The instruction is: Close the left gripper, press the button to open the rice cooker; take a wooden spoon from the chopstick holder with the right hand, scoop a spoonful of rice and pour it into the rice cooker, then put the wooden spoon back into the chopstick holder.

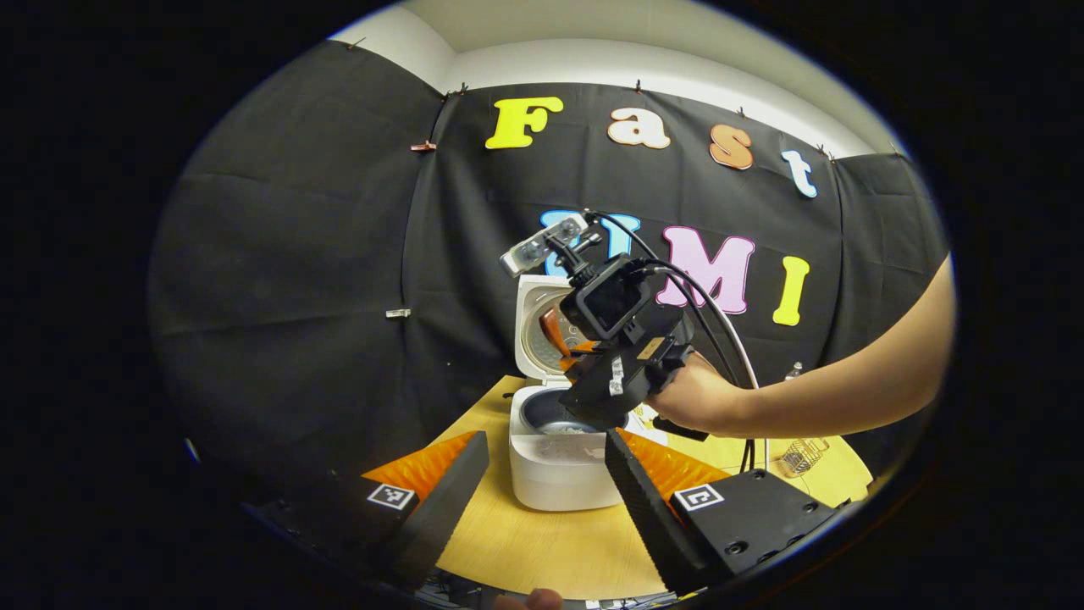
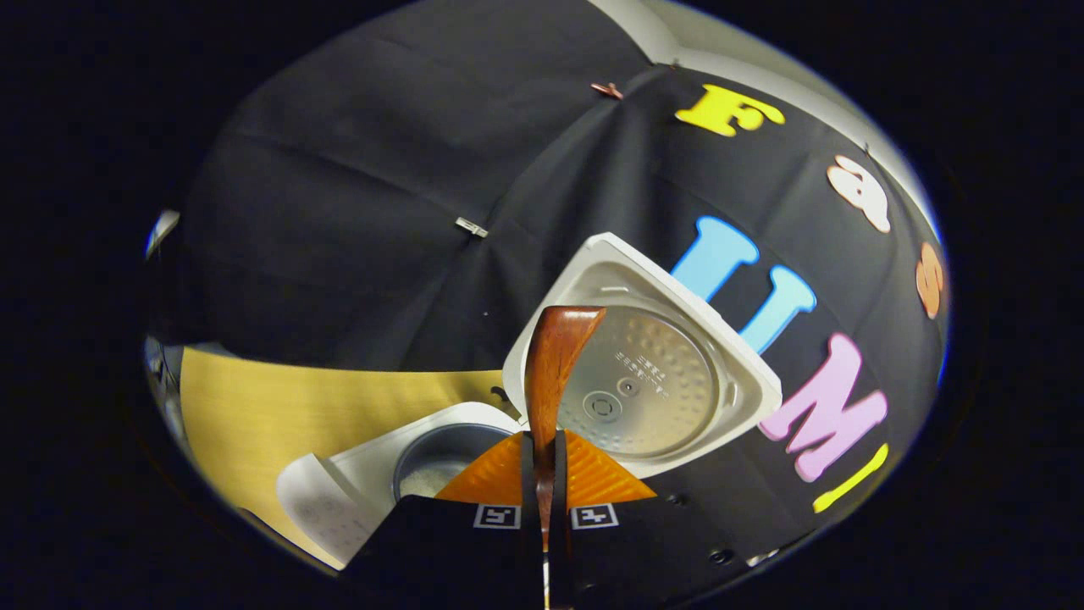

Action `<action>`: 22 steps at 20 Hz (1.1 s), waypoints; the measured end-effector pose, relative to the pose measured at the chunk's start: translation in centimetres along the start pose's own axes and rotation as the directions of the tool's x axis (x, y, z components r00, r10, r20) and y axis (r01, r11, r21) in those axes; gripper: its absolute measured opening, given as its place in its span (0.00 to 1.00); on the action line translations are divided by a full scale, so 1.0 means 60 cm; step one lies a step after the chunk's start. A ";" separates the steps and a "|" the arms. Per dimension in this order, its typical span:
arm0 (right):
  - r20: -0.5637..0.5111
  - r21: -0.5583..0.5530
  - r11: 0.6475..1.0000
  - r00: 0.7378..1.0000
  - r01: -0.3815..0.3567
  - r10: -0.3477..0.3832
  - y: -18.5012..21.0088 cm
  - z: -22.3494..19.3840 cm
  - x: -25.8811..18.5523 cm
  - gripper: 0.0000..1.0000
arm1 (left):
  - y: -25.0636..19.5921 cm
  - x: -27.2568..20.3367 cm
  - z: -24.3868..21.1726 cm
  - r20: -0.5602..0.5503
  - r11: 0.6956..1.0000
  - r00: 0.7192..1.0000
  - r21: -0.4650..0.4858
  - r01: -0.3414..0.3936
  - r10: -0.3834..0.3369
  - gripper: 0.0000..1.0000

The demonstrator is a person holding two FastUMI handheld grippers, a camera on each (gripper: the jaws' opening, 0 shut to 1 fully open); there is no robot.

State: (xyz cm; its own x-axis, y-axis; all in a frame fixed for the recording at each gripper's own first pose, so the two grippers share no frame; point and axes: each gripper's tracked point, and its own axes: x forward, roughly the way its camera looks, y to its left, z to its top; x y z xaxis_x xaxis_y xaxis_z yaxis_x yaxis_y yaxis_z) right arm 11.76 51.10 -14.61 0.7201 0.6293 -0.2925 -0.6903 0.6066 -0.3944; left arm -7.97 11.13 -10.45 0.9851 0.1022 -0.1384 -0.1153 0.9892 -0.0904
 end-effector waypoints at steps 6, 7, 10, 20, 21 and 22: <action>-0.069 0.402 0.914 0.997 0.051 -0.025 -0.061 -0.030 -0.010 0.07 | -0.014 0.001 0.005 0.004 1.000 1.000 0.011 0.007 -0.007 0.95; -0.078 0.472 0.880 0.997 0.056 -0.022 -0.069 -0.033 -0.010 0.07 | -0.018 0.003 0.005 0.003 1.000 1.000 0.014 0.010 -0.010 0.95; -0.087 0.655 0.751 0.996 0.080 -0.030 -0.101 -0.038 -0.025 0.07 | -0.027 0.002 0.007 0.003 1.000 1.000 0.027 0.015 -0.015 0.95; -0.016 0.917 0.394 0.993 0.062 -0.118 -0.242 -0.068 -0.151 0.07 | -0.053 0.024 0.025 -0.002 0.999 0.999 0.026 0.035 -0.035 0.95; -0.010 0.925 0.376 0.990 0.062 -0.138 -0.251 -0.069 -0.167 0.07 | -0.057 0.026 0.027 -0.002 0.999 0.999 0.024 0.040 -0.039 0.95; -0.009 0.926 0.371 0.987 0.068 -0.160 -0.272 -0.079 -0.187 0.07 | -0.063 0.029 0.029 -0.002 0.999 0.999 0.023 0.045 -0.045 0.95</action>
State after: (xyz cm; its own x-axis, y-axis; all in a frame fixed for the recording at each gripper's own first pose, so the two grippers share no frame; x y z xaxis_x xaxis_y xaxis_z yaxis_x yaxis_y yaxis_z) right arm 15.29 31.83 -8.99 0.8215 0.5203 -0.2332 -0.2729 0.7179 0.6404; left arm -5.60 7.77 -8.63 0.9890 0.0573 -0.1364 -0.0678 0.9950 -0.0739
